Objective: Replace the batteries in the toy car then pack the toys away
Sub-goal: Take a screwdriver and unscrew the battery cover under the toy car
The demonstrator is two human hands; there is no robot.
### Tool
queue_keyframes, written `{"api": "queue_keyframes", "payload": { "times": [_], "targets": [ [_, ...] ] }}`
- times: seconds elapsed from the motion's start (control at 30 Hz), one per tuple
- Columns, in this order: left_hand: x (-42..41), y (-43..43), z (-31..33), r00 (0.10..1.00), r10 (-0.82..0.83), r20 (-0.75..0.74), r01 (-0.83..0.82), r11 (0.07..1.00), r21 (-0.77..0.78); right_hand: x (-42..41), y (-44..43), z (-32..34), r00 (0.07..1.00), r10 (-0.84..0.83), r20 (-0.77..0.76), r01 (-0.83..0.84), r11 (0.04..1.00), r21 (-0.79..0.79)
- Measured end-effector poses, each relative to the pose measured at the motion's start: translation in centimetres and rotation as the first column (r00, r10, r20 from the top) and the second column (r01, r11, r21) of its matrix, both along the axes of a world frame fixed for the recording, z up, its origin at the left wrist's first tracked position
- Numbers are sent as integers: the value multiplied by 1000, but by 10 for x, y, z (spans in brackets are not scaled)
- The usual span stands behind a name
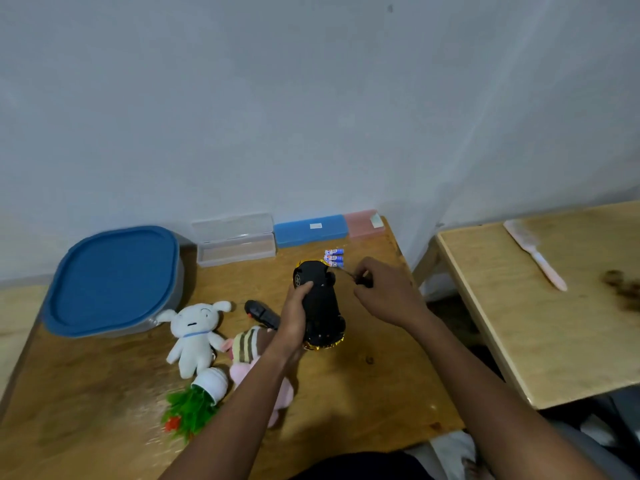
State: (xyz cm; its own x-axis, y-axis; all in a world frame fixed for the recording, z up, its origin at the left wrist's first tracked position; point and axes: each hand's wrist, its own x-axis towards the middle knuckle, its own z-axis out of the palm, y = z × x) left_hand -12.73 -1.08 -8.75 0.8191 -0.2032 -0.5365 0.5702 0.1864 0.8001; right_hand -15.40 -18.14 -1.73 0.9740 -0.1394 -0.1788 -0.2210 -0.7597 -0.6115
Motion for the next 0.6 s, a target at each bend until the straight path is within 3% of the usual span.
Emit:
{"api": "queue_keyframes", "payload": {
  "times": [0.1,0.23,0.37,0.6],
  "targets": [
    [2,2,-4,1000,12,9,-12,1000,-11,9,17,-11,991,-104,84,89,983,162],
    [2,5,-6,1000,17,-16,-17,999,-29,18,32,-30,992,-97,75,73,961,268],
    [5,8,-11,1000,19,-2,-19,1000,-2,22,35,-39,994,-61,94,40,975,220],
    [2,6,-12,981,-70,183,55,995,84,21,32,-50,992,-47,118,21,977,211]
  ]
}}
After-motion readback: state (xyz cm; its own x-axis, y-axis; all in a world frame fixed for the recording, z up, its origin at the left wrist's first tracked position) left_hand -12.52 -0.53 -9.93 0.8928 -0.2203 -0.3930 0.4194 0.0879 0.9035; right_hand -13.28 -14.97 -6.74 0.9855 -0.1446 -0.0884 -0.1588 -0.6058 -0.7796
